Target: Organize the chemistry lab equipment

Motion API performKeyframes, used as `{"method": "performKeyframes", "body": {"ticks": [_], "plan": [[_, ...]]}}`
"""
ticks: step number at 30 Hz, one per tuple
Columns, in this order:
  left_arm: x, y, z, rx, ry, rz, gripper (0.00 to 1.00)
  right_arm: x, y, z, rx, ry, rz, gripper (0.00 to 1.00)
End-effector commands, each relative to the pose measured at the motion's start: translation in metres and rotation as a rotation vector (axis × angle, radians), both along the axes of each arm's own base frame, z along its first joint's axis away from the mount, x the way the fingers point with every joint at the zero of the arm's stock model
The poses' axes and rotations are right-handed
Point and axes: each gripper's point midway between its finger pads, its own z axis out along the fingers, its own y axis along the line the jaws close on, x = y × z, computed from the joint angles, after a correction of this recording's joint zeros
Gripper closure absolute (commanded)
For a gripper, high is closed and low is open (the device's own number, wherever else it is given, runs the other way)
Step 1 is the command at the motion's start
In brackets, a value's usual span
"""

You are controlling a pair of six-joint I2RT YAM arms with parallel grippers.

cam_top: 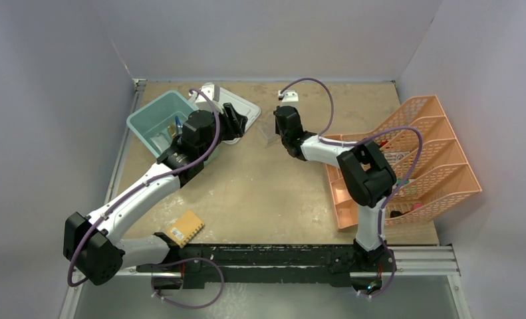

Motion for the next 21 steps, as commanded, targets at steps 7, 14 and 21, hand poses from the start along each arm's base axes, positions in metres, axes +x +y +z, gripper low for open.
{"method": "performKeyframes", "body": {"ticks": [7,14,21], "plan": [[0.0,0.004,0.016,-0.014,-0.052,0.003,0.51,0.002,0.004,0.004,0.025,-0.035,-0.008,0.76],[0.0,0.004,0.017,-0.012,-0.055,0.005,0.51,0.0,0.004,0.011,0.06,-0.004,-0.029,0.62],[0.0,0.005,0.019,-0.013,-0.058,0.006,0.51,-0.006,0.011,0.023,0.095,0.049,-0.008,0.53]]}}
